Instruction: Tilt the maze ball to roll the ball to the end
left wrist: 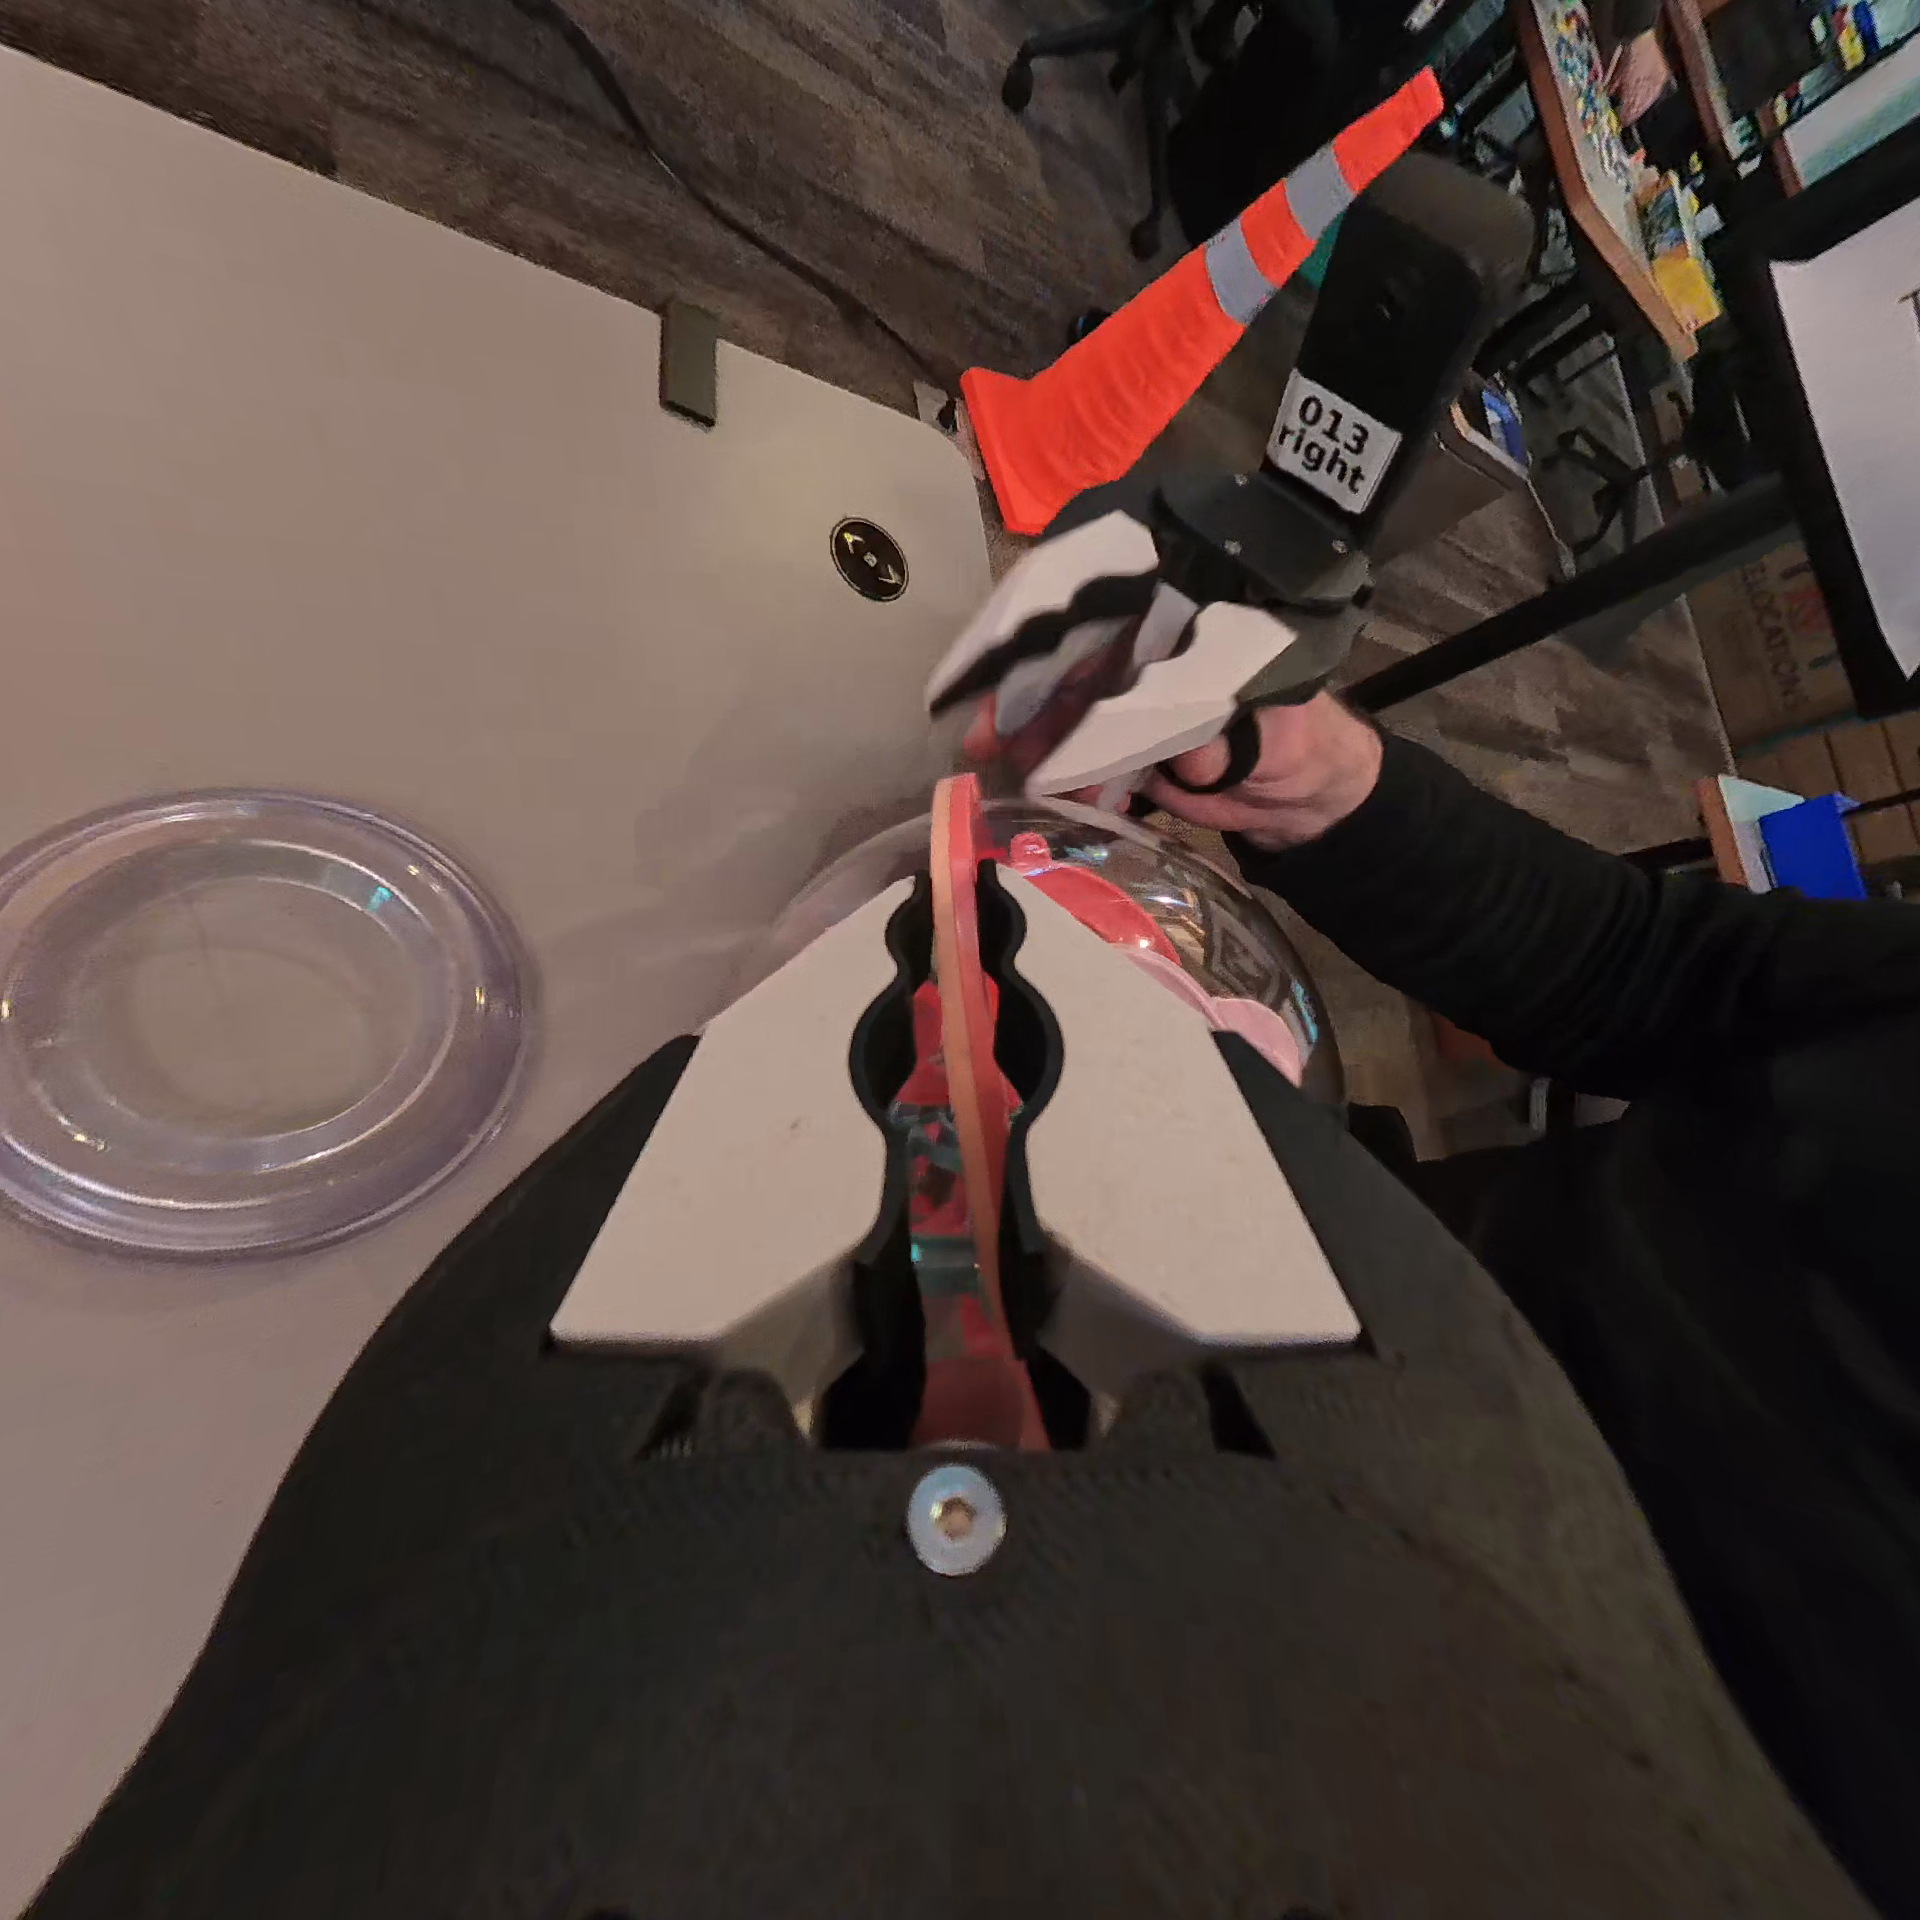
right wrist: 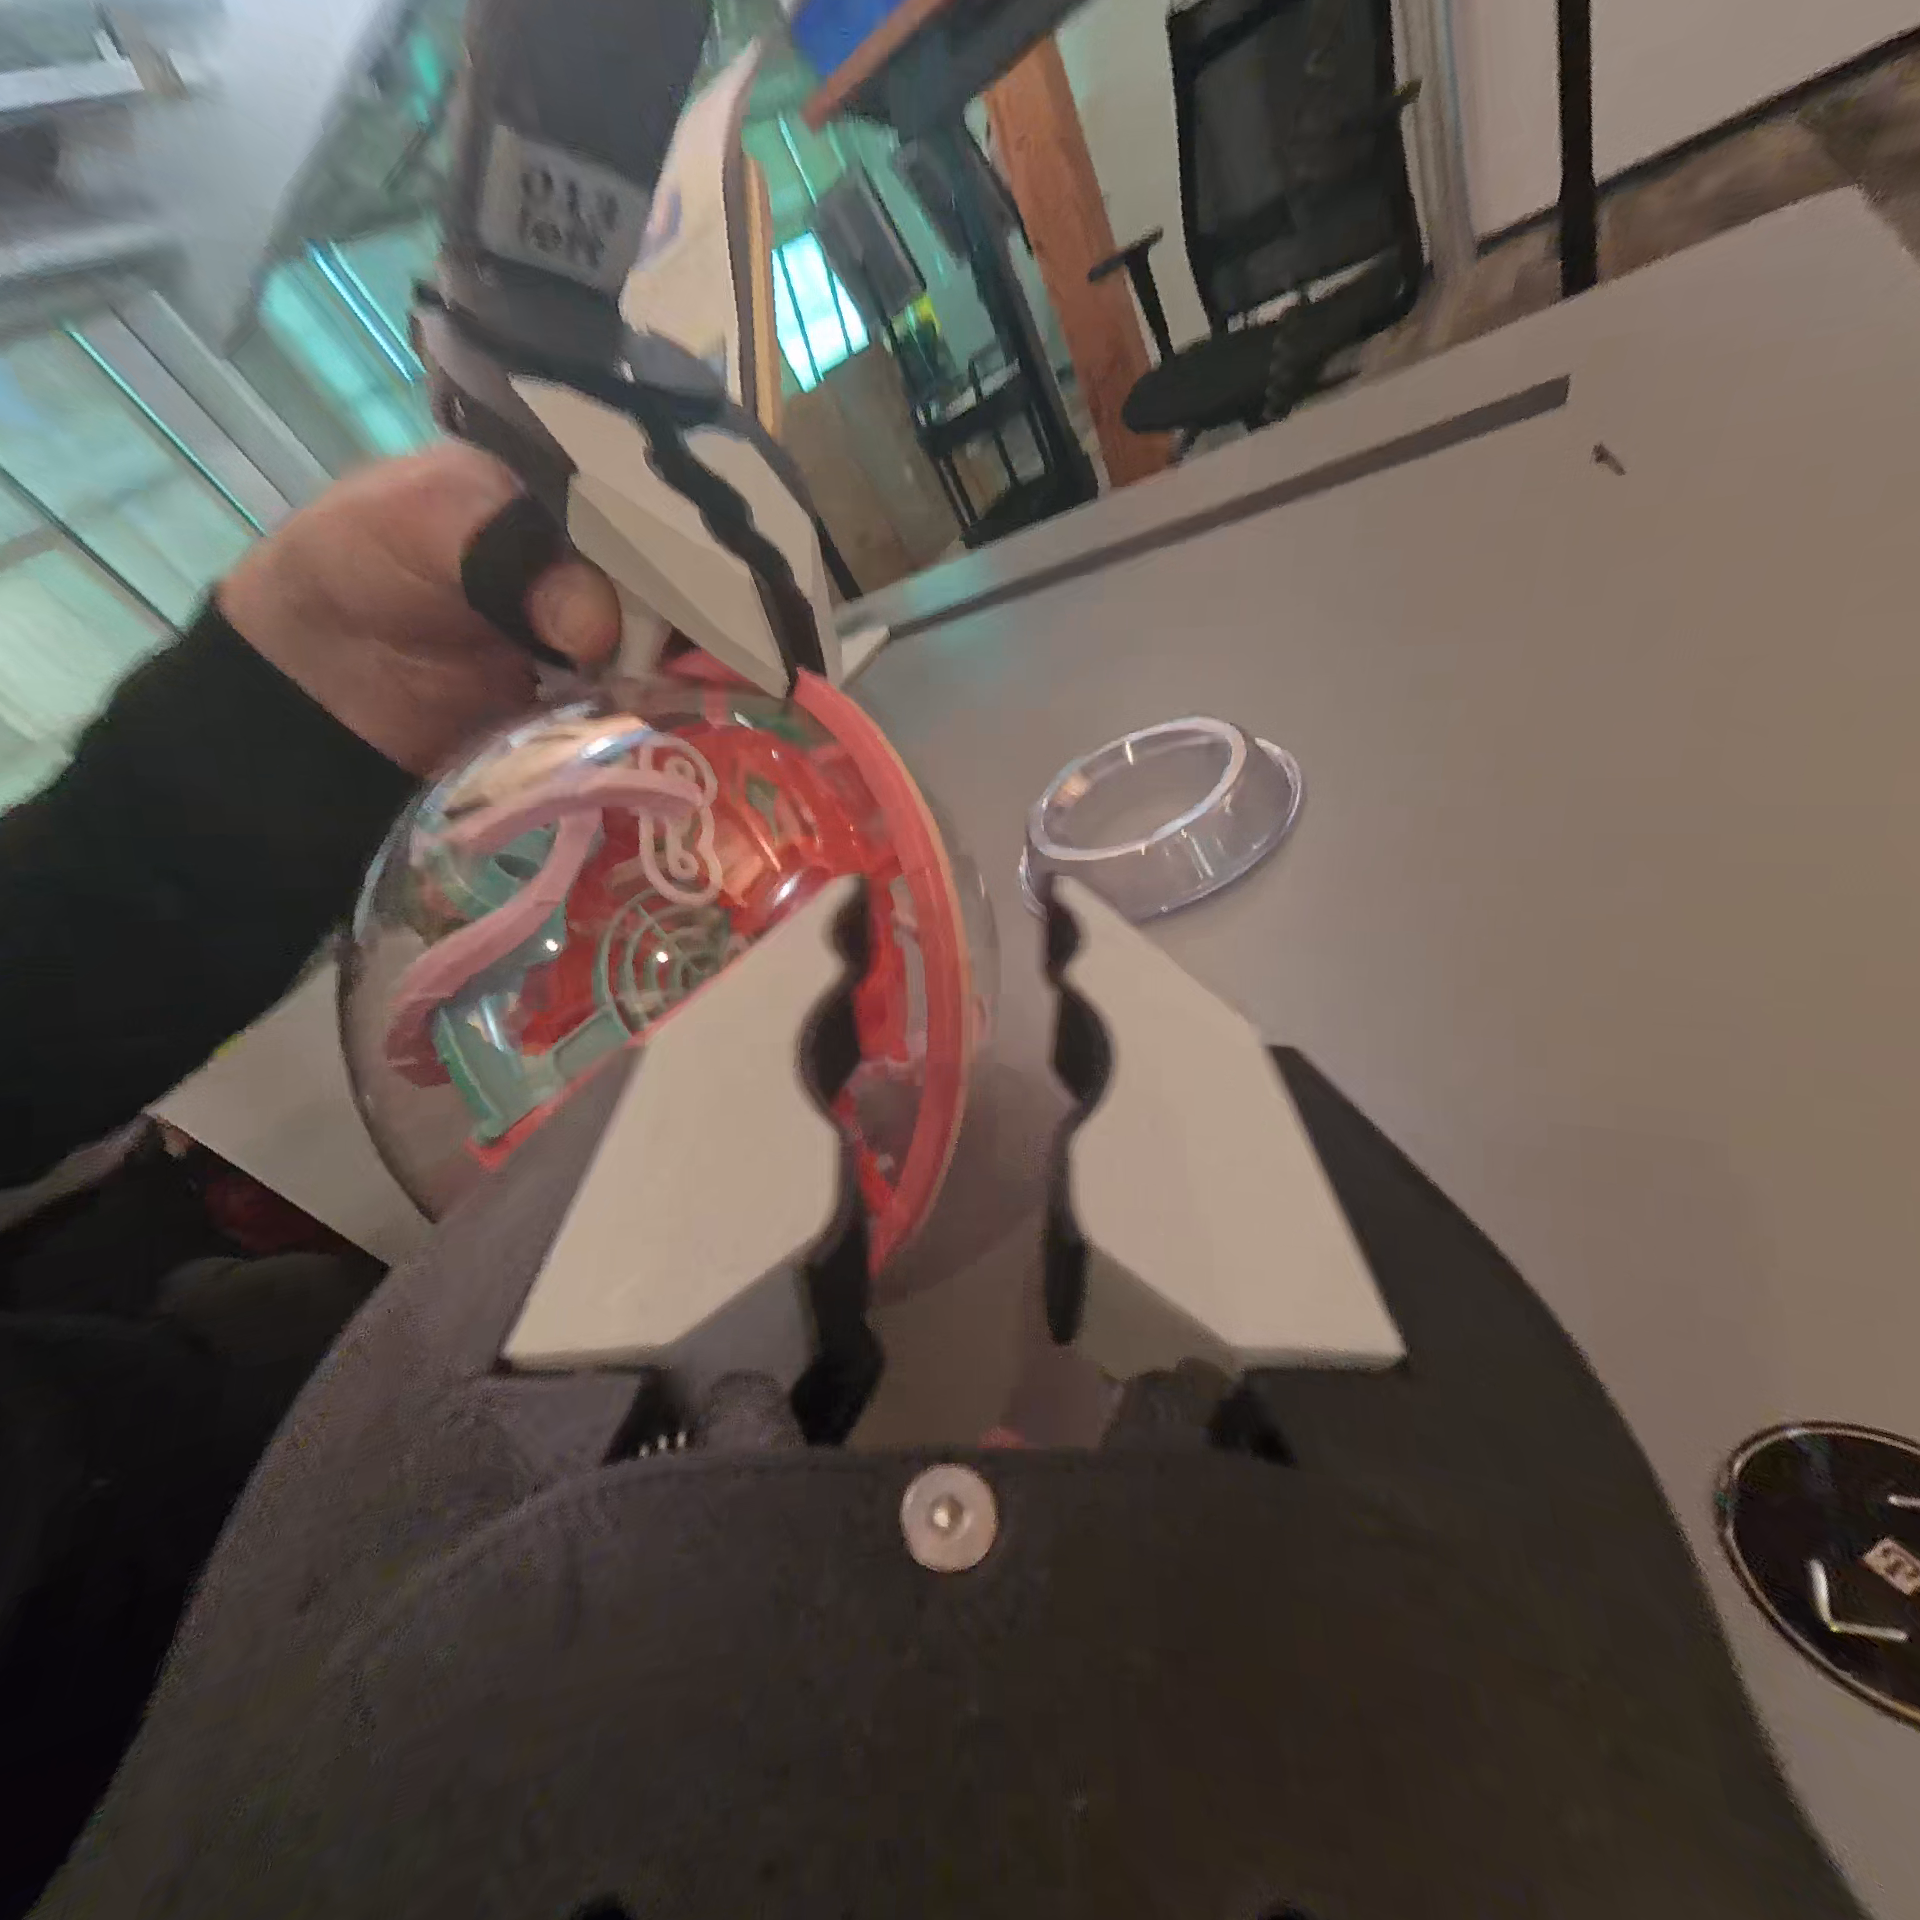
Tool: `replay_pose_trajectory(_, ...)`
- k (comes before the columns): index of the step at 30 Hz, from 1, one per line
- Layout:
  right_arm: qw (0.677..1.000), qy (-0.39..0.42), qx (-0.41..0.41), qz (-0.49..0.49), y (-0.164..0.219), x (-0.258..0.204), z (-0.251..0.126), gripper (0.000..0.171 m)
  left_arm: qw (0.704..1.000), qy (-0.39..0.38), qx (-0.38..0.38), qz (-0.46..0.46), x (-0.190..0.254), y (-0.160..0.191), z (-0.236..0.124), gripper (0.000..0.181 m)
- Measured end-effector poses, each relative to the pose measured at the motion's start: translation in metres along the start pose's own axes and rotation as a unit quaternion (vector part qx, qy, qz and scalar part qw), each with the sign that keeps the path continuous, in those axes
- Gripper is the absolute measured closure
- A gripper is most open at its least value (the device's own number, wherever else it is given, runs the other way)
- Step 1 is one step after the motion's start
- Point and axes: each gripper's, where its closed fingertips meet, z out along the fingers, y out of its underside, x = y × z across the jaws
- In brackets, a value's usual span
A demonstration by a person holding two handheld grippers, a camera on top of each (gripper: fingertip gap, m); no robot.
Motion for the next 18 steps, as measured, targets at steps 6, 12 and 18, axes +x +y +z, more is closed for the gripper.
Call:
replay_pose_trajectory(6,0.997,-0.048,-0.039,-0.047,0.013,-0.026,-0.011,0.053,1.0,-0.014,-0.011,0.002,-0.004,-0.002,0.003,0.176)
replay_pose_trajectory(12,0.97,0.011,-0.145,-0.196,0.052,-0.044,0.008,0.016,0.999,-0.029,-0.032,0.003,-0.001,-0.009,0.013,0.175)
replay_pose_trajectory(18,0.976,0.024,-0.116,-0.184,0.058,-0.042,0.016,0.015,0.997,-0.043,-0.056,-0.01,-0.005,-0.015,0.021,0.176)
